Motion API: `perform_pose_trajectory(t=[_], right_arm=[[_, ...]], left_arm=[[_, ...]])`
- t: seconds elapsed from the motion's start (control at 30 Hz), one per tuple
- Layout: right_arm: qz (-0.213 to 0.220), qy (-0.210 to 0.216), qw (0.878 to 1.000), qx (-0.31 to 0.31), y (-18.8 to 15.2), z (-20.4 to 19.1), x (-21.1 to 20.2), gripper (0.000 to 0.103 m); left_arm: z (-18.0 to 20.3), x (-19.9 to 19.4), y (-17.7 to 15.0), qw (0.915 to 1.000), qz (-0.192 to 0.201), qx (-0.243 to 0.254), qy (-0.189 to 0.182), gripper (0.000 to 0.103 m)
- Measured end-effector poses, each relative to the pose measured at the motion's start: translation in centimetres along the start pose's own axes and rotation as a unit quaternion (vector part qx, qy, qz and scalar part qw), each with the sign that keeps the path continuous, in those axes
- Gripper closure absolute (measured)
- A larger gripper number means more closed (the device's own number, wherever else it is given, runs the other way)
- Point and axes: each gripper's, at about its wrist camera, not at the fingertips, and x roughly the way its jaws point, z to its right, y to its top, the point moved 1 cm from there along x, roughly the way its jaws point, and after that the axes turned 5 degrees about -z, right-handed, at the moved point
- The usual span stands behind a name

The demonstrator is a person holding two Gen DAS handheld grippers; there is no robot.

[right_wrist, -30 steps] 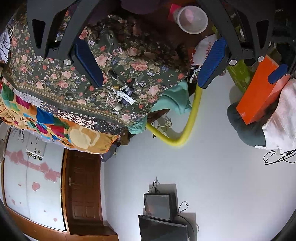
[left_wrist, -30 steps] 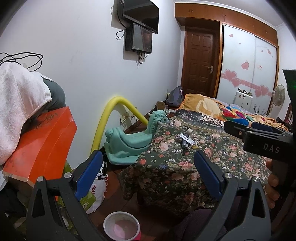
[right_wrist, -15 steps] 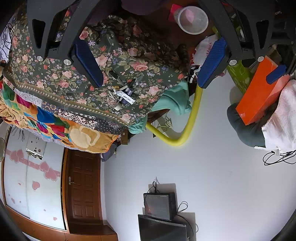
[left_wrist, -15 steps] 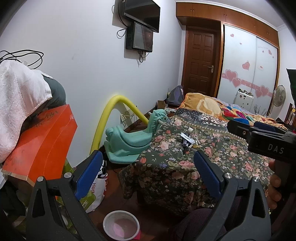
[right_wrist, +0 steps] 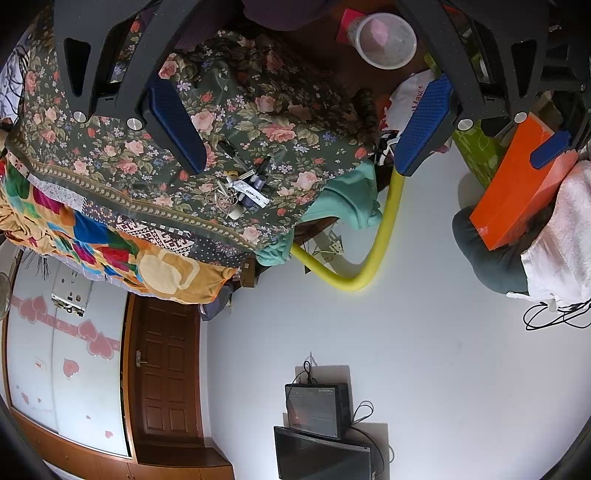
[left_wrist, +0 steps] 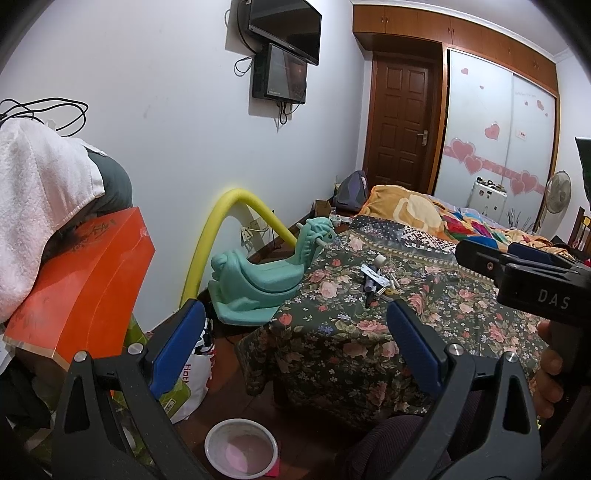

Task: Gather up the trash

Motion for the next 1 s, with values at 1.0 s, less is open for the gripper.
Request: perform_pose_trajectory(t=[1.0], right_arm=[[-0.003, -0.004, 1.0, -0.021, 1.8, 4.1, 2.0, 0.002]], left_arm=[[4.5, 3.5, 2.7, 0.999, -0.028, 0.022, 0.027, 0.004]])
